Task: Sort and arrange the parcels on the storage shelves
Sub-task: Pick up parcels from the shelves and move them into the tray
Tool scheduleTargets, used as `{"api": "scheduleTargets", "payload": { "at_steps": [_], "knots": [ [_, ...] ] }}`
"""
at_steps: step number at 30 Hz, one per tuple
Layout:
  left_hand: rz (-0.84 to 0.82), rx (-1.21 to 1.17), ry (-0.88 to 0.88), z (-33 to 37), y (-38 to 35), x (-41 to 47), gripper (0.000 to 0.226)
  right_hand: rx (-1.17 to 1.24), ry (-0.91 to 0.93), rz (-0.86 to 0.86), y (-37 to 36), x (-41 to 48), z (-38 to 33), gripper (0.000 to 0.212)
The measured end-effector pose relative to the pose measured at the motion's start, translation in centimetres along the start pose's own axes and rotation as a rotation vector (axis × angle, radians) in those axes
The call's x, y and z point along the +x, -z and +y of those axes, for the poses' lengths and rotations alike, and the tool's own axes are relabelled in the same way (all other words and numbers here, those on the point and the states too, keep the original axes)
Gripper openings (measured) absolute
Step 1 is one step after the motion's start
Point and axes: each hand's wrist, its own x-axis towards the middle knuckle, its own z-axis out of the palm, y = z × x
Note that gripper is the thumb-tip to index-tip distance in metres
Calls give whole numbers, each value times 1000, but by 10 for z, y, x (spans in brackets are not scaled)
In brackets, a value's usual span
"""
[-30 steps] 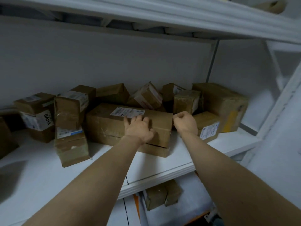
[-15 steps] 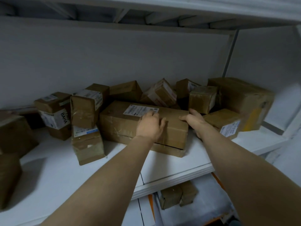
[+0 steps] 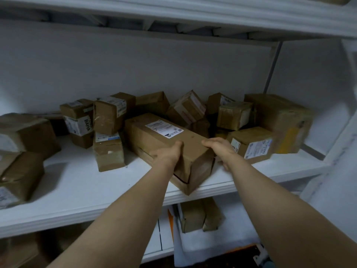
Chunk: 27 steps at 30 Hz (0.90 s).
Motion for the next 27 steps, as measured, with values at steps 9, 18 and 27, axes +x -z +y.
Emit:
{"api": "scheduleTargets", "payload": {
  "at_steps": [9, 18, 27],
  "knots": [
    [-191, -96, 42, -24, -7, -71, 64, 22, -84, -63, 38, -70, 13, 49],
    [-218, -136, 6, -41, -18, -128, 68, 159, -148, -63, 76, -107, 39, 70],
    [-158, -142, -57, -61, -11, -143, 49, 372, -213, -26, 74, -131, 72, 38]
  ]
}}
